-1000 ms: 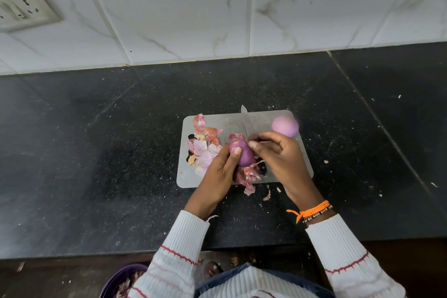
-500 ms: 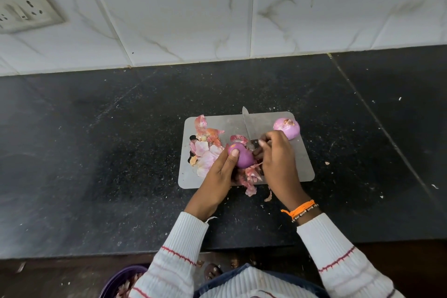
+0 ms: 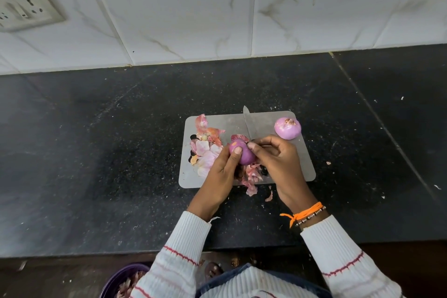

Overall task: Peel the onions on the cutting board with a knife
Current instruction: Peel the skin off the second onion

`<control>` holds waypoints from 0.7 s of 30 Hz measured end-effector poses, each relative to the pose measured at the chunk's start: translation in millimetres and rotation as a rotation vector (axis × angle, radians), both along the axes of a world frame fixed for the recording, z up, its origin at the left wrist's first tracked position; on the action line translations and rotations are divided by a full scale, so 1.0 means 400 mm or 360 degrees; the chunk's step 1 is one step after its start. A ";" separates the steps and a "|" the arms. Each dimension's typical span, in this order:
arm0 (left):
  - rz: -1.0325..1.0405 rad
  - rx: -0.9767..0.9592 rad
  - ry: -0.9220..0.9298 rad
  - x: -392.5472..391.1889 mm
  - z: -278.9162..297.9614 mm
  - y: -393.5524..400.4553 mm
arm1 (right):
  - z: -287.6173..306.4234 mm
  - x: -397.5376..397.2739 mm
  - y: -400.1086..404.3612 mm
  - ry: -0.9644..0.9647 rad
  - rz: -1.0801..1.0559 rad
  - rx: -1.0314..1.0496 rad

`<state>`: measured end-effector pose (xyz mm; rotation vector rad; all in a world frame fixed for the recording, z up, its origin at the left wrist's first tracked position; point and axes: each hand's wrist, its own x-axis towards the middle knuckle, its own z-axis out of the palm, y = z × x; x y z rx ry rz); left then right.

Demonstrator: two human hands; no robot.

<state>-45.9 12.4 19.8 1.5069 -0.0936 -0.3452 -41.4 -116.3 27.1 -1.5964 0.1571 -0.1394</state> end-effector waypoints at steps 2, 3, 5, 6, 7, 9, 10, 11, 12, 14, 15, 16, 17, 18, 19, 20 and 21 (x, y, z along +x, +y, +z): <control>0.0016 -0.0002 0.0000 0.000 -0.002 -0.002 | -0.003 0.003 0.002 -0.0033 -0.0036 -0.0042; 0.0027 -0.0005 0.0003 0.001 -0.003 -0.003 | -0.006 0.005 0.003 -0.0048 -0.0041 -0.0096; 0.0035 -0.0006 0.0013 0.002 -0.004 -0.004 | -0.012 0.007 0.003 -0.0055 -0.0016 -0.0241; 0.0038 -0.0009 0.0025 0.002 -0.006 -0.004 | -0.018 0.009 0.000 -0.0047 -0.0015 -0.0305; 0.0041 -0.0016 0.0043 0.002 -0.008 -0.005 | -0.022 0.011 -0.003 -0.0033 -0.0029 -0.0329; 0.0056 -0.0011 0.0058 0.003 -0.010 -0.004 | -0.026 0.014 -0.015 0.0012 -0.0064 -0.0294; 0.0061 0.0004 0.0059 0.004 -0.012 -0.004 | -0.024 0.014 -0.021 0.0026 -0.0070 -0.0279; 0.0061 0.0020 0.0059 0.004 -0.013 -0.004 | -0.026 0.014 -0.029 0.0023 -0.0072 -0.0304; 0.0063 0.0031 0.0059 0.004 -0.013 -0.005 | -0.027 0.014 -0.035 0.0004 -0.0064 -0.0363; 0.0066 0.0043 0.0065 0.003 -0.008 -0.007 | -0.027 0.012 -0.043 -0.0048 -0.0020 -0.0576; 0.0069 0.0046 0.0070 0.003 -0.006 -0.007 | -0.028 0.010 -0.043 -0.0070 0.0004 -0.0640; 0.0079 0.0059 0.0071 0.003 -0.006 -0.008 | -0.029 0.008 -0.042 -0.0074 0.0038 -0.0672; 0.0088 0.0076 0.0067 0.002 -0.005 -0.009 | -0.029 0.004 -0.043 -0.0086 0.0055 -0.0672; 0.0104 0.0103 0.0059 0.003 -0.006 -0.010 | -0.029 0.004 -0.043 -0.0105 0.0054 -0.0657; 0.0115 0.0127 0.0046 0.002 -0.006 -0.011 | -0.027 0.002 -0.042 -0.0137 0.0036 -0.0623; 0.0126 0.0153 0.0016 0.002 -0.007 -0.010 | -0.022 0.000 -0.040 -0.0160 0.0019 -0.0577; 0.0123 0.0180 -0.0016 0.002 -0.008 -0.011 | -0.019 0.000 -0.038 -0.0156 0.0007 -0.0514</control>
